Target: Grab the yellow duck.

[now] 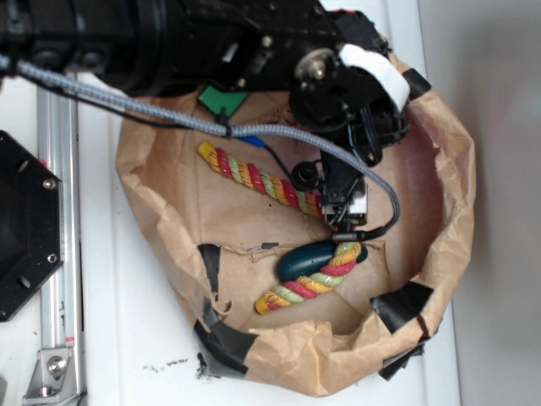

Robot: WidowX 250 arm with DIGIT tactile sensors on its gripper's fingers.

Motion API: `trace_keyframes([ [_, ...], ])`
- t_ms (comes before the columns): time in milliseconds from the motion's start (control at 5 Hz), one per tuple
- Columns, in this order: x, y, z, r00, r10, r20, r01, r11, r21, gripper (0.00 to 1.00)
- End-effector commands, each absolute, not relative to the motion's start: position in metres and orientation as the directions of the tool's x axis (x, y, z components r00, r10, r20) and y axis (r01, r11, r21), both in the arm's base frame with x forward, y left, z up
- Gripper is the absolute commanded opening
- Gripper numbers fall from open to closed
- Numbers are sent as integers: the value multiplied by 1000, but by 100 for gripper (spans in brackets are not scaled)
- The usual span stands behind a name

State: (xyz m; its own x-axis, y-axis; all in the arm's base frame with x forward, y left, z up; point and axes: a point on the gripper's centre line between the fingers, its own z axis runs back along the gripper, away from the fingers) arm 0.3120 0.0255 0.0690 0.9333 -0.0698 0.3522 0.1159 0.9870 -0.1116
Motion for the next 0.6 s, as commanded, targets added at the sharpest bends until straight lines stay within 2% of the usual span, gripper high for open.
trace_keyframes([
  [0,321,11,85,908,-116,403,169,981,-99,100],
  [400,325,1,74,913,-82,401,139,983,-116,100],
])
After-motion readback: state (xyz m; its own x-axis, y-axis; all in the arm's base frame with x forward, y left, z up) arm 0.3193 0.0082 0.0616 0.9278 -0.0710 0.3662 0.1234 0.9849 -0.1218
